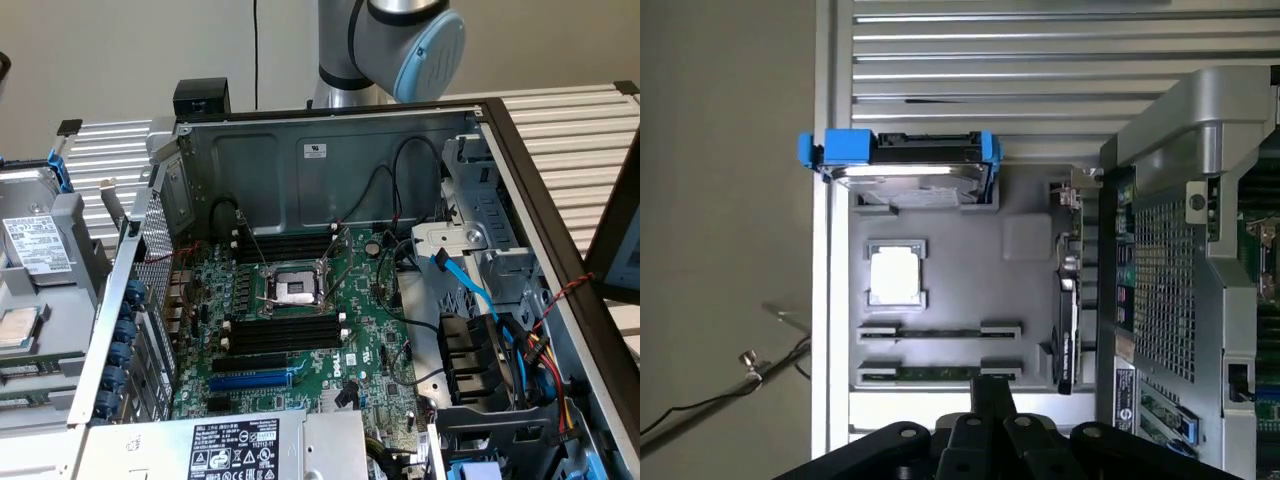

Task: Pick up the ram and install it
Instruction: 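Reach for the ram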

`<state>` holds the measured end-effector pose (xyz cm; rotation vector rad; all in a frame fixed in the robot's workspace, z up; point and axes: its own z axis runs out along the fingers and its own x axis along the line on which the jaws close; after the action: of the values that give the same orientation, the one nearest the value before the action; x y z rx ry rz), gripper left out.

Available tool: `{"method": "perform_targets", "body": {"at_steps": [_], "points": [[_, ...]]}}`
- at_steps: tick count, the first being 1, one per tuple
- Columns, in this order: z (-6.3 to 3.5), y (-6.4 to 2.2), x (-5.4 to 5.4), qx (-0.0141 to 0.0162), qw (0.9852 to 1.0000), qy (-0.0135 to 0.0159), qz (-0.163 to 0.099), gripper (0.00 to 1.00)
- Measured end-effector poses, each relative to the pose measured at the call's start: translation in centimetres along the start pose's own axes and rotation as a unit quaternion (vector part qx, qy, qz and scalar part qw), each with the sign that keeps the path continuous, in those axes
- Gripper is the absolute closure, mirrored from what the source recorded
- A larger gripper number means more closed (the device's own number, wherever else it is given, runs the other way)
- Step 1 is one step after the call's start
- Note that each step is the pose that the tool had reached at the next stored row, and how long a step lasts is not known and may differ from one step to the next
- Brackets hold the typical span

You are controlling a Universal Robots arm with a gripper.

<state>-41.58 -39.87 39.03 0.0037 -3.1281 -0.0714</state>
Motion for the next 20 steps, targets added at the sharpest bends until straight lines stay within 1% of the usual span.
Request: {"method": "perform_targets", "body": {"at_steps": [2,5,6,8,10,11,13,16,18,20], "points": [[0.01,0.0,0.01,0.0005,0.9998,0.001,-0.018,0.89],[0.01,0.0,0.01,0.002,0.999,0.0027,-0.045,0.89],[0.01,0.0,0.02,0.0032,0.9986,0.0035,-0.053,0.89],[0.01,0.0,0.03,0.0076,0.998,0.0052,-0.063,0.89],[0.01,0.0,0.03,0.0078,0.9979,0.0054,-0.065,0.89],[0.02,-0.01,0.02,0.0081,0.9974,0.0056,-0.071,0.89],[0.03,-0.01,0.02,0.0085,0.9959,0.0063,-0.09,0.89],[0.05,0.0,0.03,0.0089,0.993,0.0074,-0.117,0.89],[0.07,0.0,0.03,0.0092,0.9908,0.0081,-0.135,0.89],[0.08,0.0,0.03,0.0094,0.9881,0.0088,-0.153,0.89]]}}
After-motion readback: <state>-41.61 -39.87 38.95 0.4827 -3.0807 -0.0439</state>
